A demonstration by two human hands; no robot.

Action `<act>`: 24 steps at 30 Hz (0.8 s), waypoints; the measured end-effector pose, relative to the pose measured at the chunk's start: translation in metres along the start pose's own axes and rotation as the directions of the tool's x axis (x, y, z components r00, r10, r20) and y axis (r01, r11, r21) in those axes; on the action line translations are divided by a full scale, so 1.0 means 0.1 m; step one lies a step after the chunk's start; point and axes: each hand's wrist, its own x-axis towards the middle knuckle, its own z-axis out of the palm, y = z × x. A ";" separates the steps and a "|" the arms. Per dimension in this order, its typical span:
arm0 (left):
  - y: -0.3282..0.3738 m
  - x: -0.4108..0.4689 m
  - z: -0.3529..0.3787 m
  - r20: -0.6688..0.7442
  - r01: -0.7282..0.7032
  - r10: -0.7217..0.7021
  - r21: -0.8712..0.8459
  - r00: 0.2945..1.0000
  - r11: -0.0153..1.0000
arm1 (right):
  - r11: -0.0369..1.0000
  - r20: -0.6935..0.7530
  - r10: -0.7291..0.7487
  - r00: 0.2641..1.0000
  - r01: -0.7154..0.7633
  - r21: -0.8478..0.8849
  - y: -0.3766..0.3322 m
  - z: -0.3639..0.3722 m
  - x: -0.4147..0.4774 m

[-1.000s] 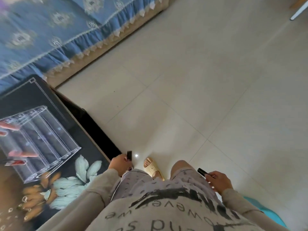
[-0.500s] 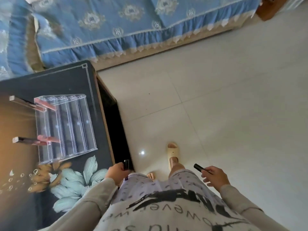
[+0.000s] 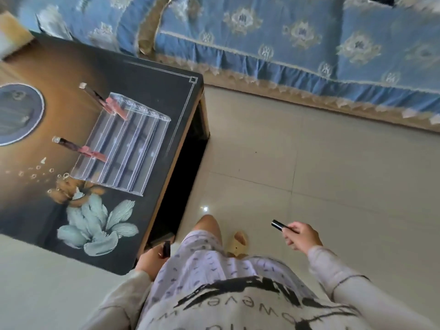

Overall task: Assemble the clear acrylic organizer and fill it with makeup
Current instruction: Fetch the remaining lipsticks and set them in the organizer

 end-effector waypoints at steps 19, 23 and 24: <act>0.63 0.87 -1.40 -0.084 0.061 -0.091 -0.309 0.992 0.949 | 0.968 0.111 -0.068 0.991 0.093 -0.232 -1.96 0.30 1.03; 0.56 0.93 -1.46 -0.094 0.110 -0.172 -0.463 0.981 0.880 | 0.924 0.198 -0.123 0.973 0.185 -0.335 -2.45 0.48 1.17; 0.54 0.91 -1.45 -0.069 0.142 -0.202 -0.495 0.977 0.857 | 0.910 0.225 -0.134 0.965 0.210 -0.359 -2.57 0.53 1.20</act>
